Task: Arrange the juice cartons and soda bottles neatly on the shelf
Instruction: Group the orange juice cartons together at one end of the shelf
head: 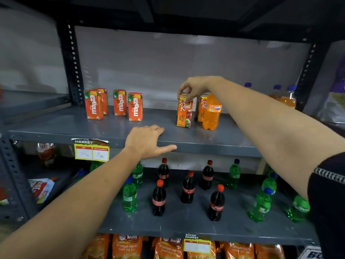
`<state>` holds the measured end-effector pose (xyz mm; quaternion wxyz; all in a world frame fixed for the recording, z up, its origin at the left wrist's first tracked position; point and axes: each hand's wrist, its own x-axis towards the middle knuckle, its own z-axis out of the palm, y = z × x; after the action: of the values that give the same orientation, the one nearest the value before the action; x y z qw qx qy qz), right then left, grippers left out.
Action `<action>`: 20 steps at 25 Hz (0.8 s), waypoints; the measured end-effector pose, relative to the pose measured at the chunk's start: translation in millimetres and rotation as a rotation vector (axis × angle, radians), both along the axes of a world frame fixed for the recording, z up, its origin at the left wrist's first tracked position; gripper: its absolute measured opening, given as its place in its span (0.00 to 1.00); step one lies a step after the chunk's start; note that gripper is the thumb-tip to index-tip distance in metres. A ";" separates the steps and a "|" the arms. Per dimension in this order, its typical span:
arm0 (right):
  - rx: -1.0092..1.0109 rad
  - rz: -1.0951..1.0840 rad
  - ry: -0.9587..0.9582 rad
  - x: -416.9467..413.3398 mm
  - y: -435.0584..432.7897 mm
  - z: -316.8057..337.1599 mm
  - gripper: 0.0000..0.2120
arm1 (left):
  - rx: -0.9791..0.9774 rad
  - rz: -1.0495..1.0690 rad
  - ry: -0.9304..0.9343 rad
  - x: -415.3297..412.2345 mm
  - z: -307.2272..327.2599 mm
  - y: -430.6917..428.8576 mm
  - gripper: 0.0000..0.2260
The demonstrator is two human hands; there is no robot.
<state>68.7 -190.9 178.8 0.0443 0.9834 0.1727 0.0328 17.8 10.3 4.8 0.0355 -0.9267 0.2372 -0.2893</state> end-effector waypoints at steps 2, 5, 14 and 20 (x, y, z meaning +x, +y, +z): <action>0.007 0.026 0.001 -9.4 -7.1 9.4 0.21 | -0.008 0.005 -0.003 -2.1 0.7 -0.8 0.44; -0.028 0.004 -0.172 -21.9 -29.4 25.3 0.20 | -0.013 0.014 -0.011 -5.9 1.0 -3.1 0.46; 0.096 -0.111 0.035 -32.5 -92.3 37.5 0.12 | -0.118 0.033 -0.064 -26.4 -7.0 -113.7 0.37; 0.124 -0.060 0.022 -38.1 -145.1 40.7 0.11 | -0.104 -0.028 -0.062 -22.7 2.9 -161.6 0.37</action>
<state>30.5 -336.0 219.5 -0.0176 0.9893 0.1411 0.0314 -4.9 -151.3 7.8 -0.0094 -0.9145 0.2335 -0.3302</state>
